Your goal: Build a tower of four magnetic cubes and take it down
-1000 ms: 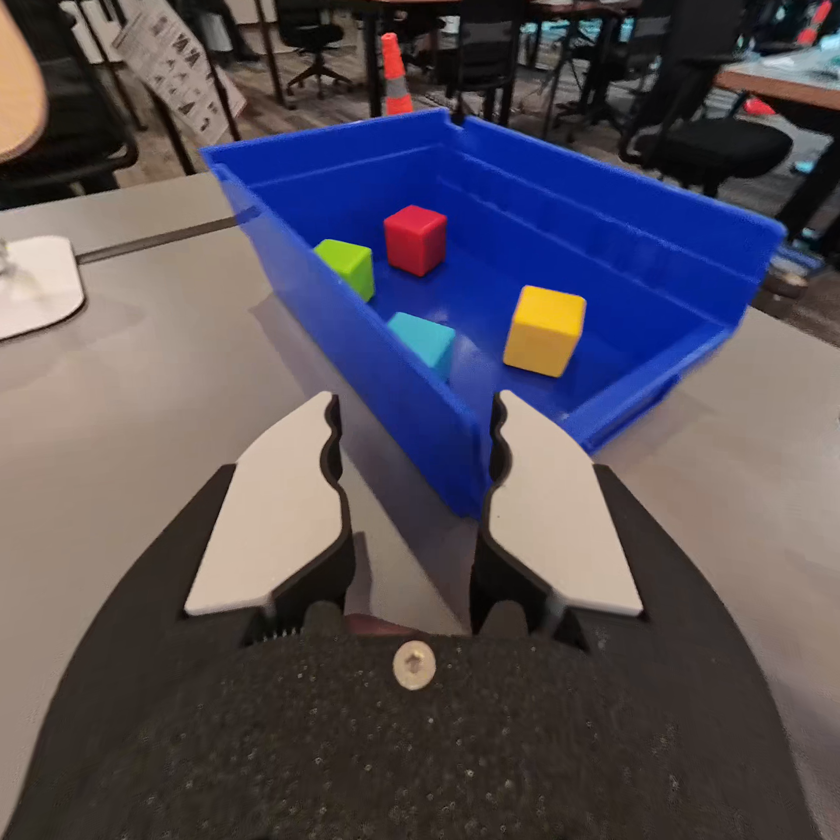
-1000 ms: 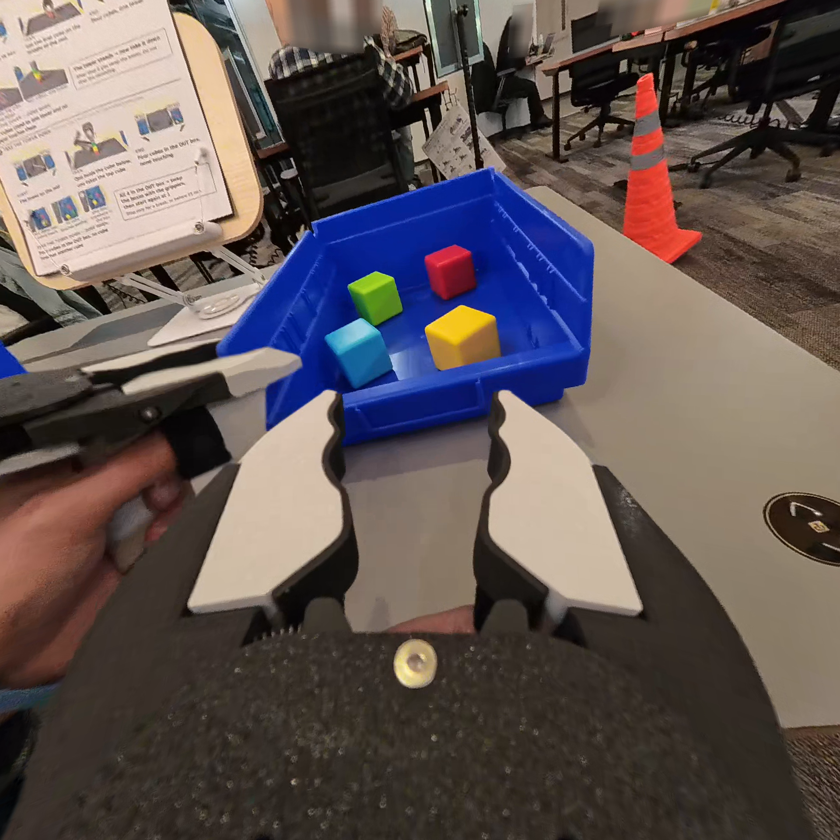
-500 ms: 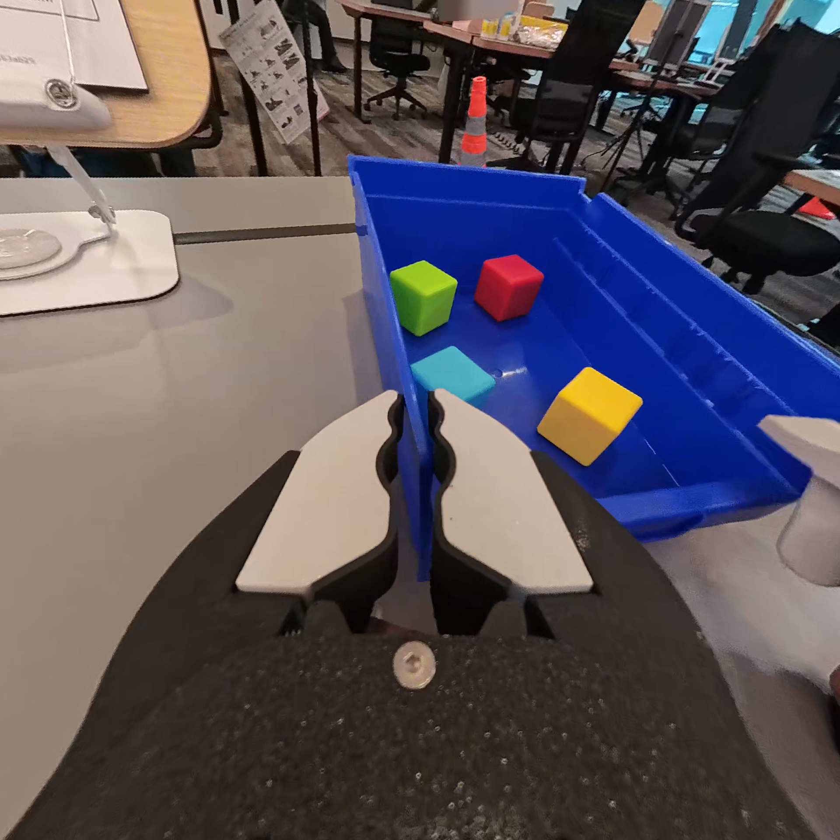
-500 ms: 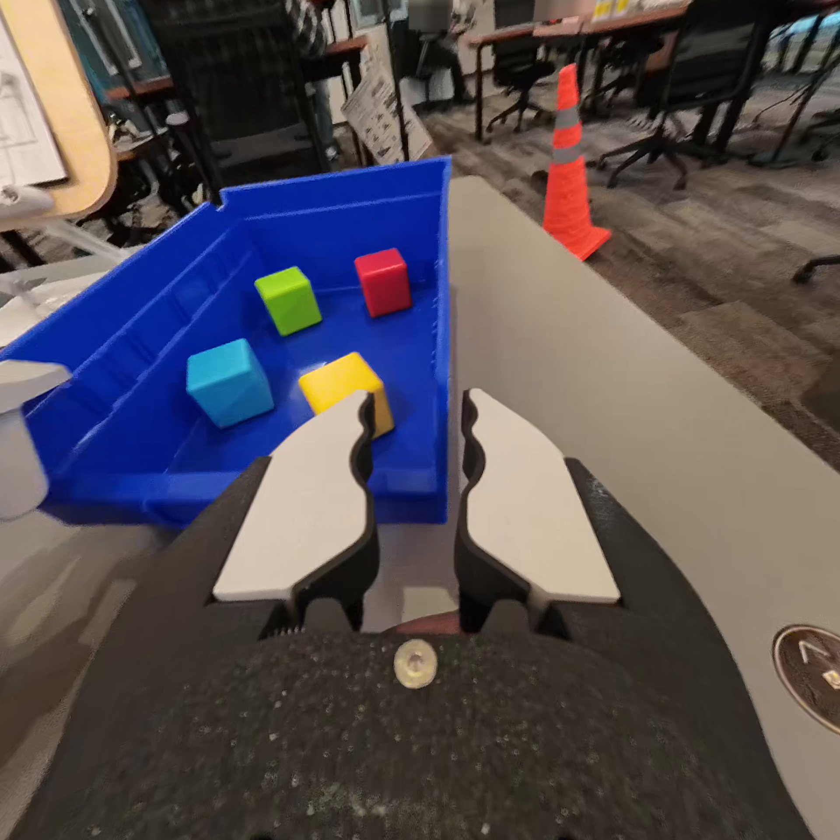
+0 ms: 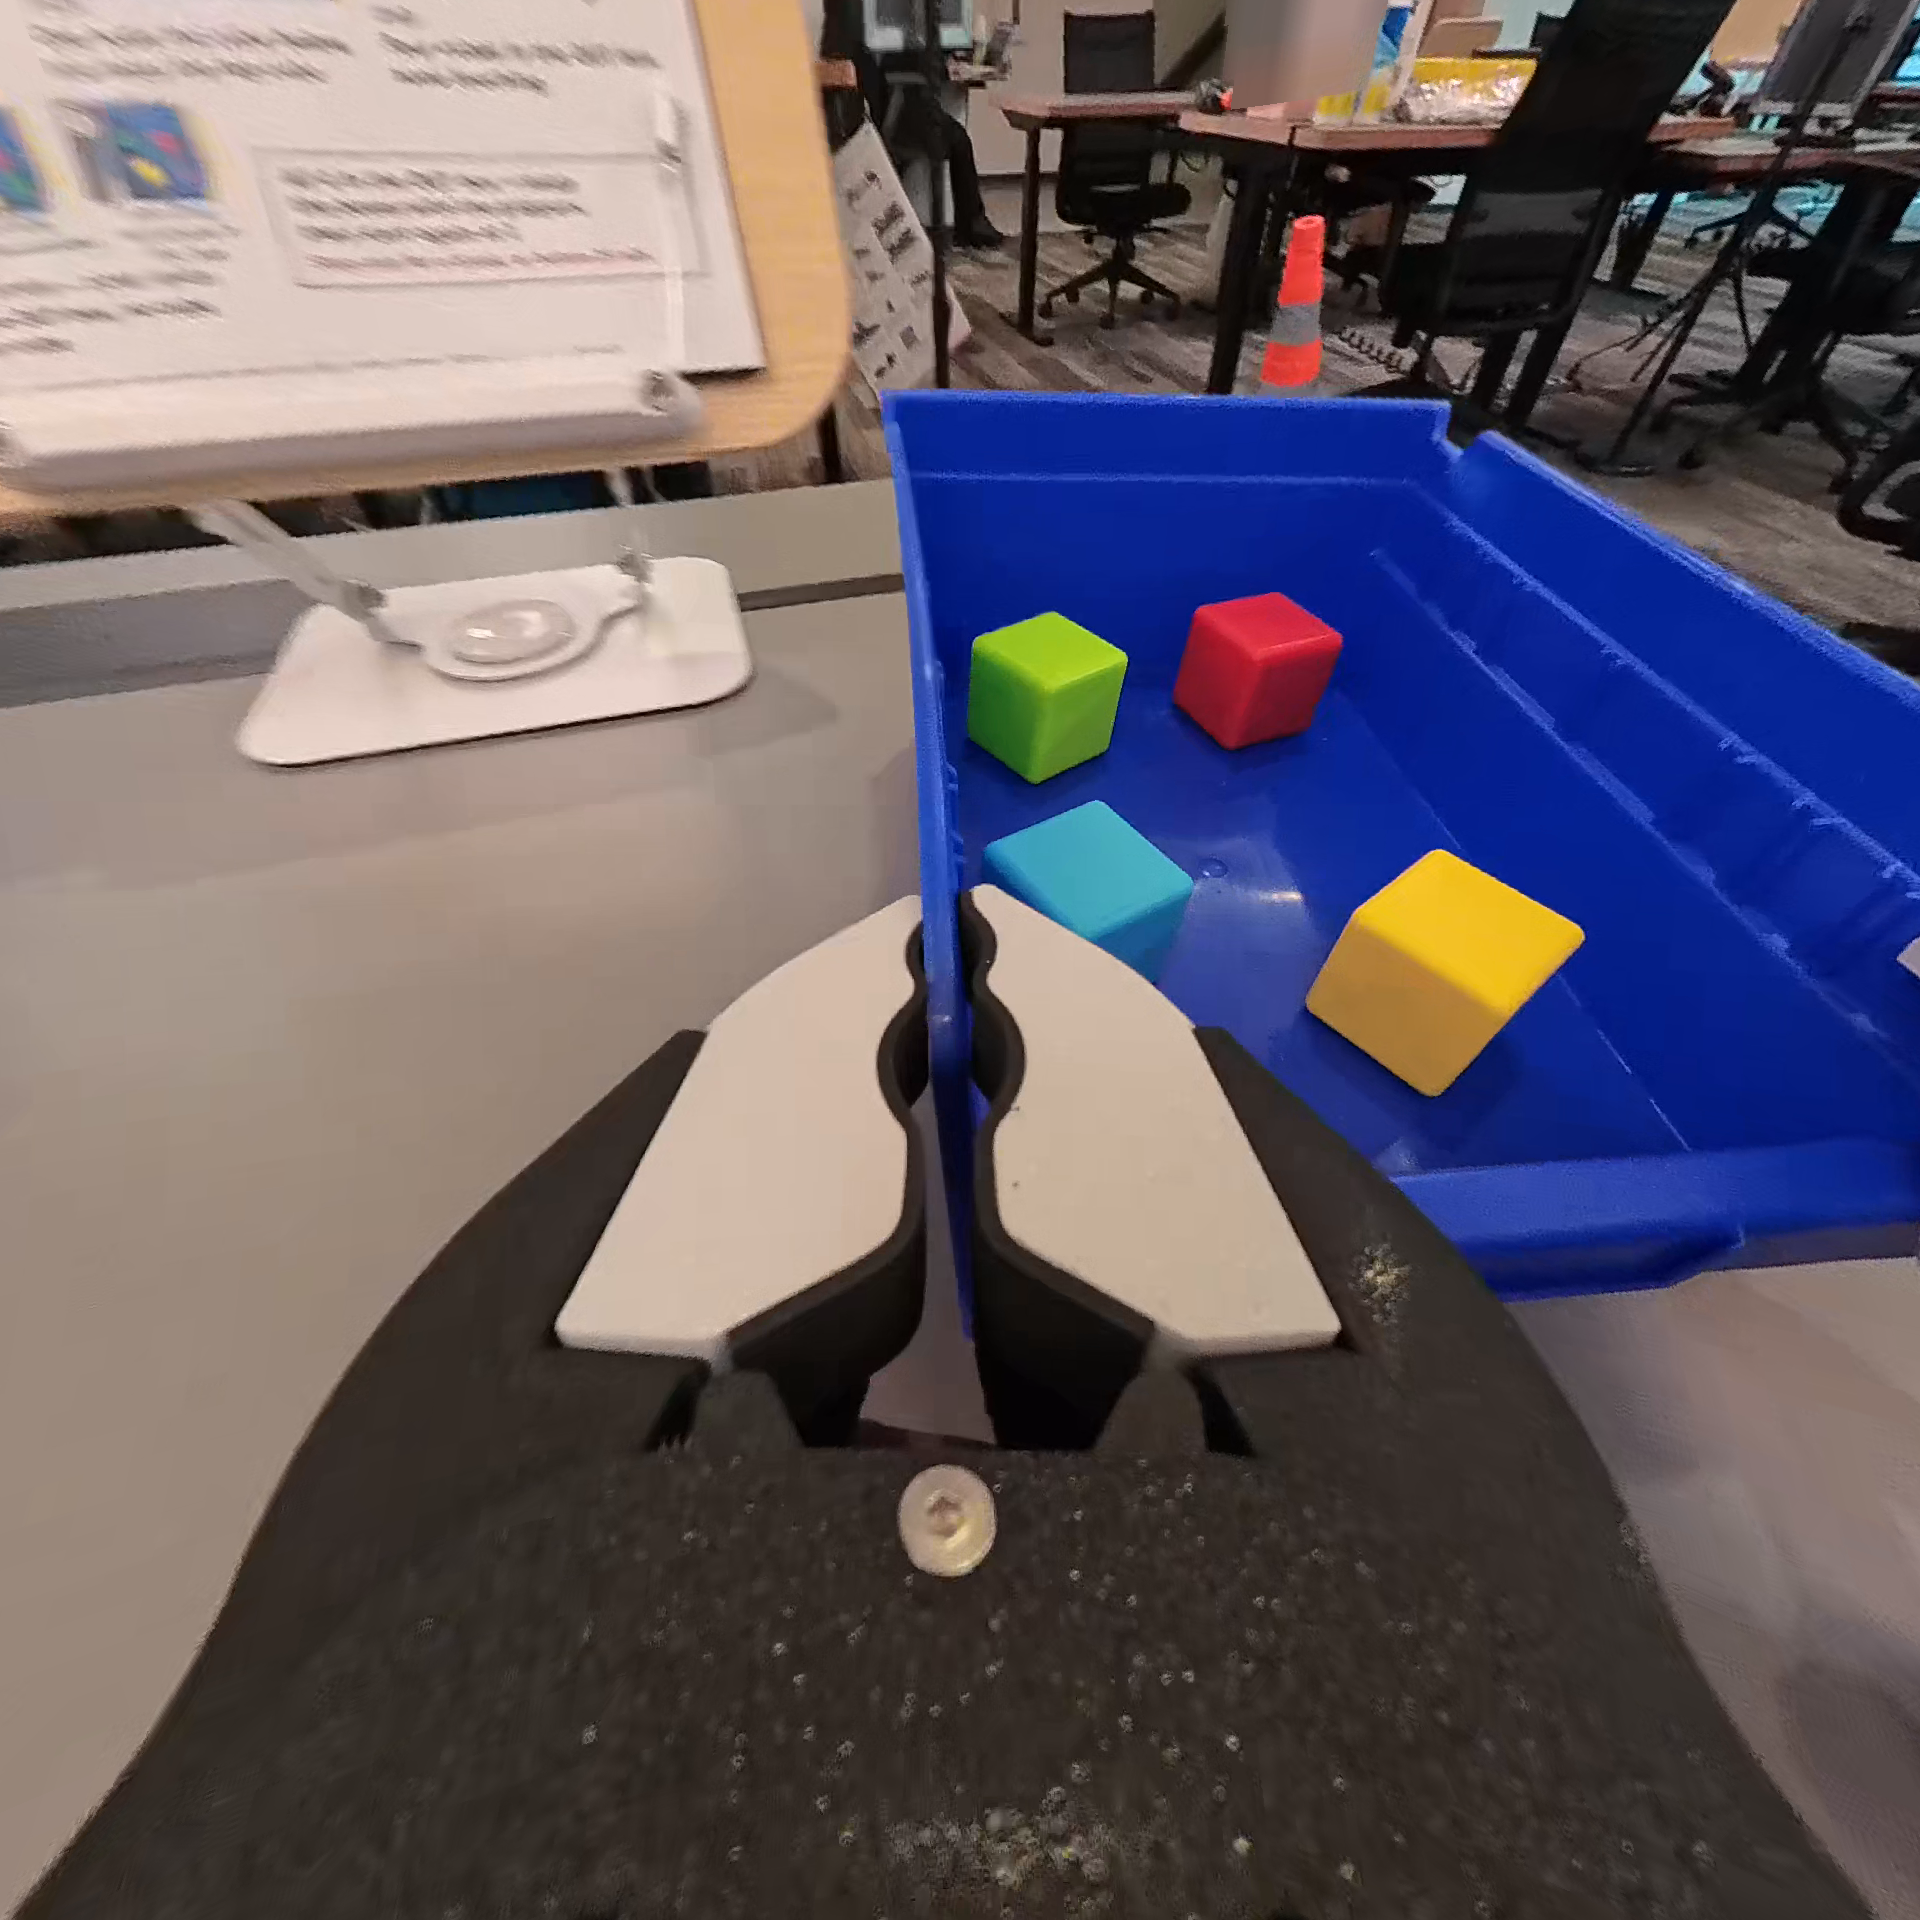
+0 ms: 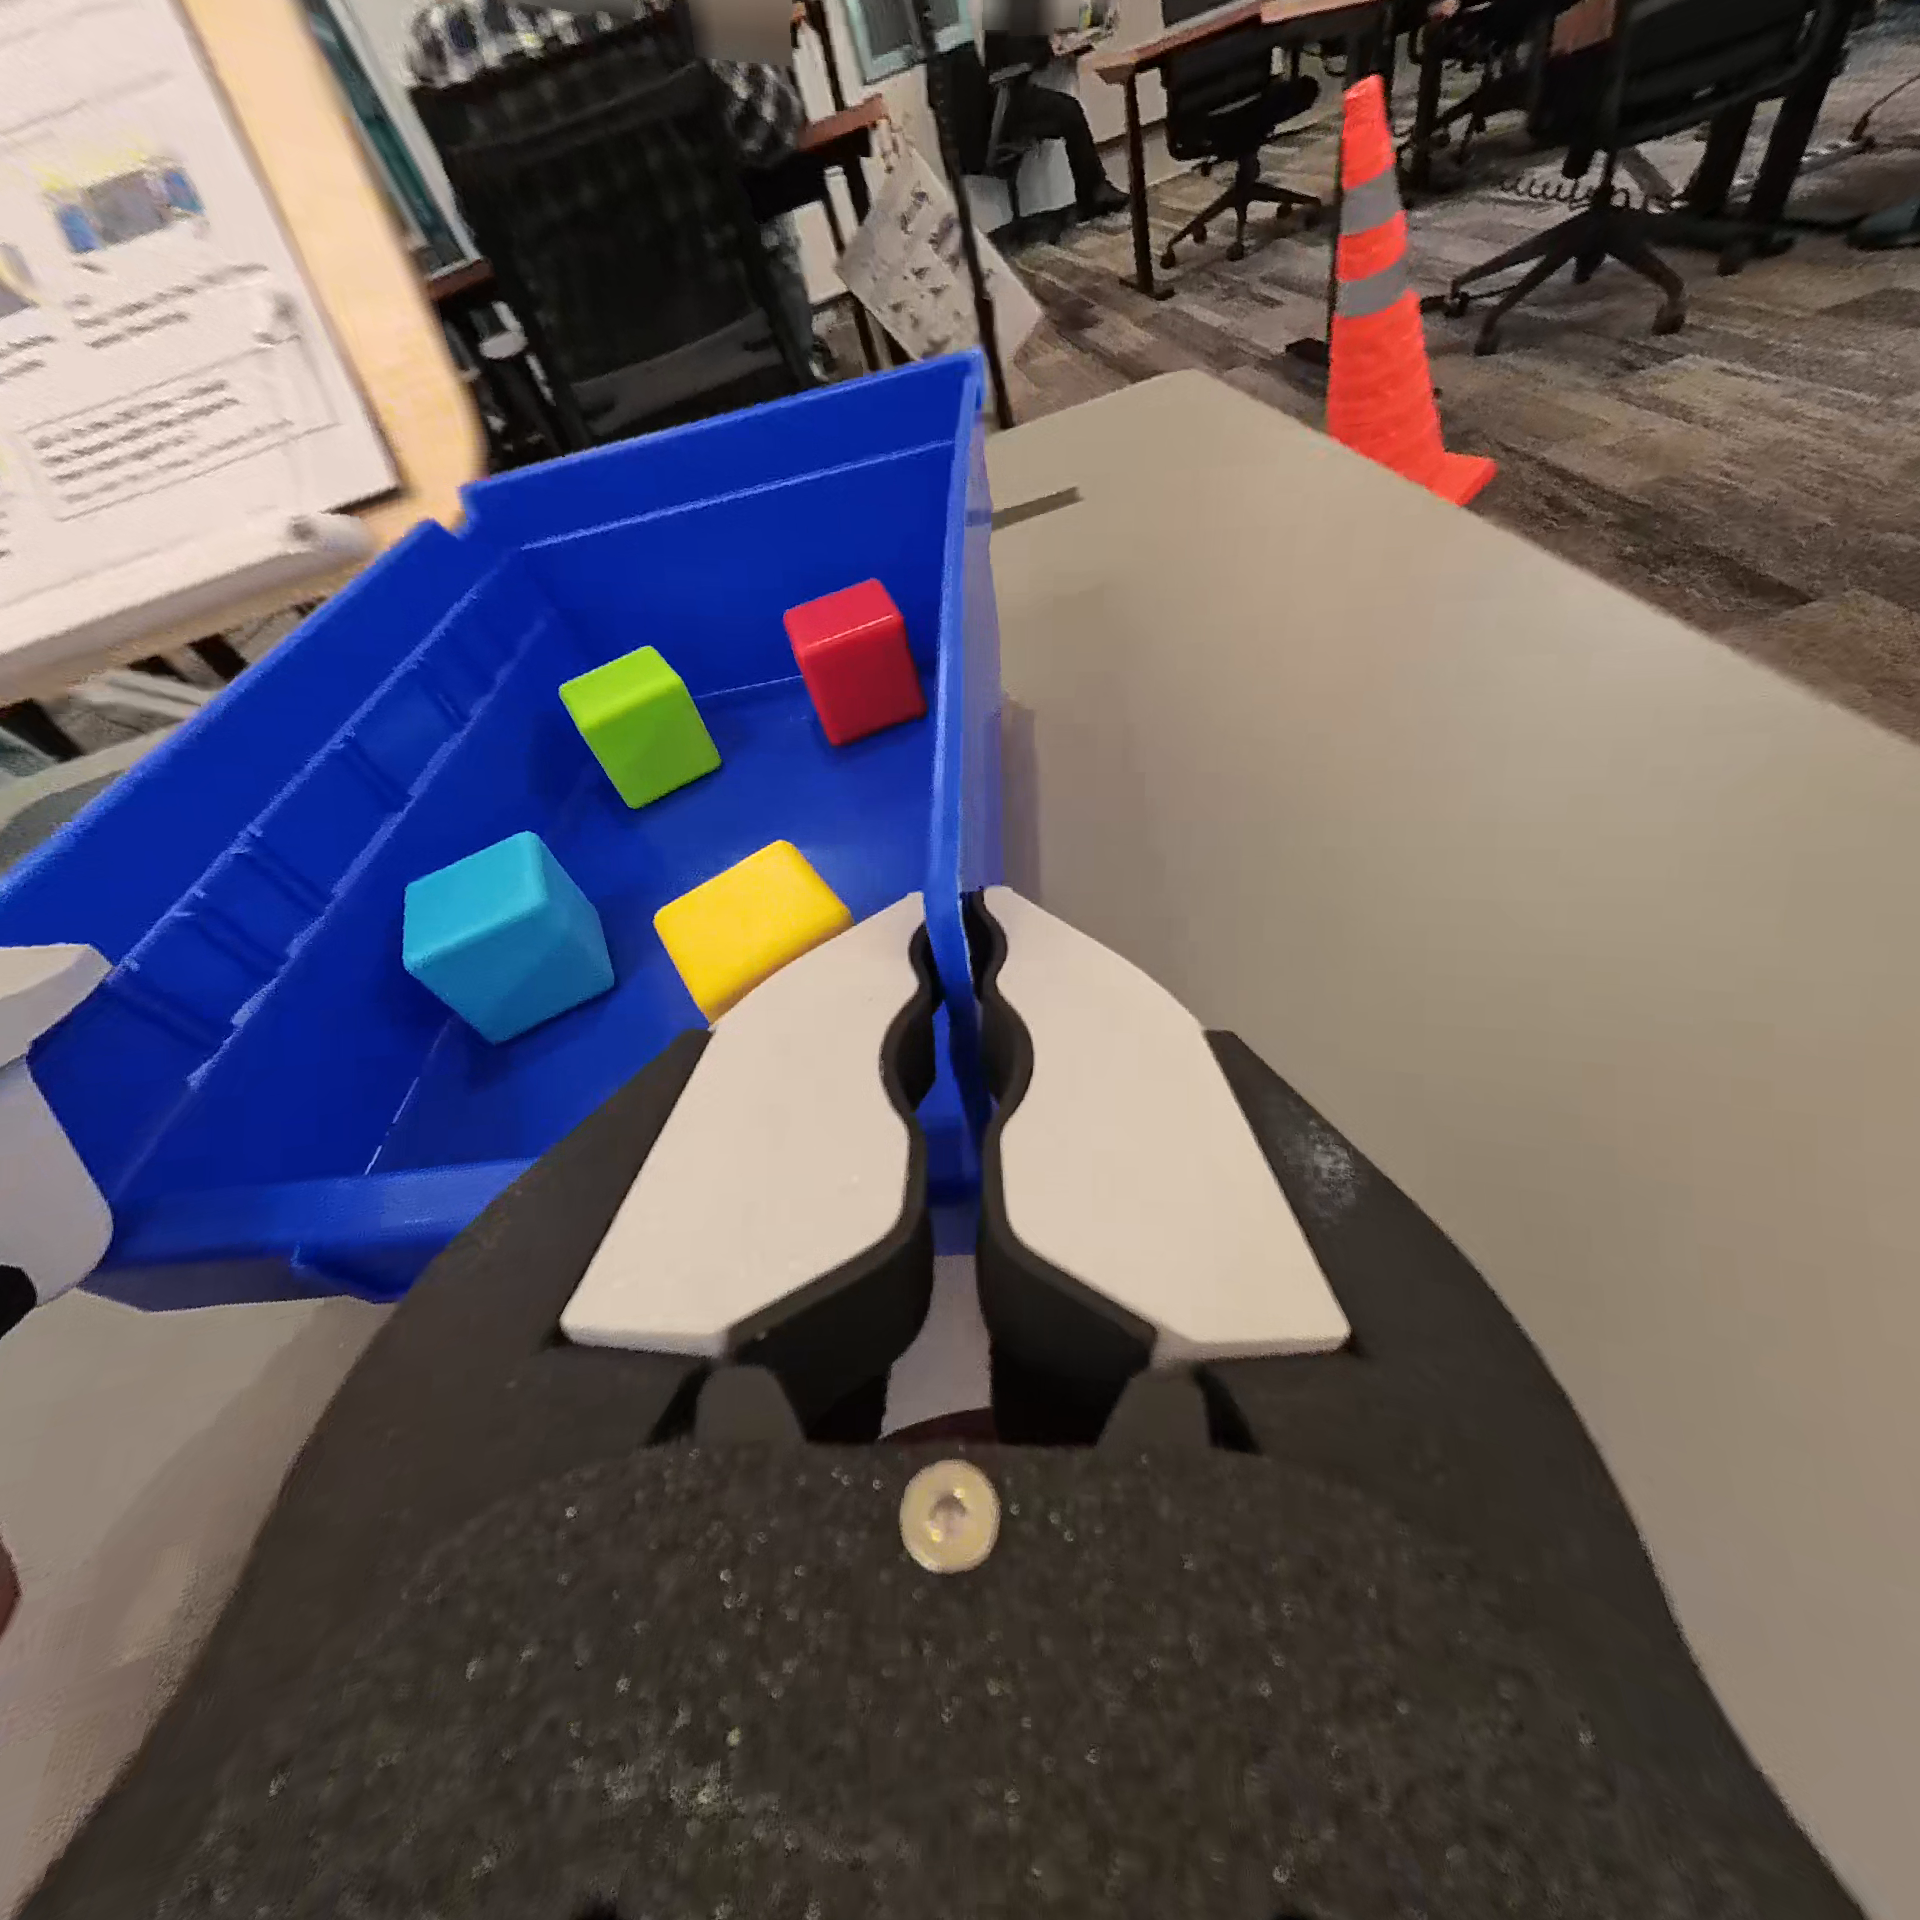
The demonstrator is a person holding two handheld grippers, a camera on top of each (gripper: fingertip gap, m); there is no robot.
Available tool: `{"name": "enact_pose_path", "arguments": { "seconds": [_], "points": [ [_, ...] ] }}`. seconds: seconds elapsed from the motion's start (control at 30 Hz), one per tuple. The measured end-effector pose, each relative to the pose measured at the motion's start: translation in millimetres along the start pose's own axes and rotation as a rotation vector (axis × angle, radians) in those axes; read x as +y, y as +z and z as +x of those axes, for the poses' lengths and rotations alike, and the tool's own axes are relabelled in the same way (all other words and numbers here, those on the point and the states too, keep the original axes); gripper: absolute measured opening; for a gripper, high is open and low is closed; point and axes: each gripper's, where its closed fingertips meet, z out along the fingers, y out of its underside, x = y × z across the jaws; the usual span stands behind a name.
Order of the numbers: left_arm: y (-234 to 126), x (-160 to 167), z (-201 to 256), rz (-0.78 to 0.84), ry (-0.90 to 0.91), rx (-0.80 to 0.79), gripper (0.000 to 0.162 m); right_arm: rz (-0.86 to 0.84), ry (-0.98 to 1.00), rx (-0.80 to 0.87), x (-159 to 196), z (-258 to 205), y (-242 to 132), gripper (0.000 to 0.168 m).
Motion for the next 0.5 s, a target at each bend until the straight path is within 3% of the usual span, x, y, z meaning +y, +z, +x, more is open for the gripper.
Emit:
{"name": "enact_pose_path", "arguments": {
  "seconds": [0.27, 0.5],
  "points": [
    [-96.0, 21.1, -125.2, -0.003, 0.017, -0.176, 0.001, -0.094, -0.054, -0.207, 53.8, -134.6, -28.6, 0.003],
    [-148.0, 43.6, -221.7, -0.025, -0.020, -0.337, 0.001, -0.142, -0.143, -0.357, 88.3, -237.2, -31.7, 0.003]
  ]
}}
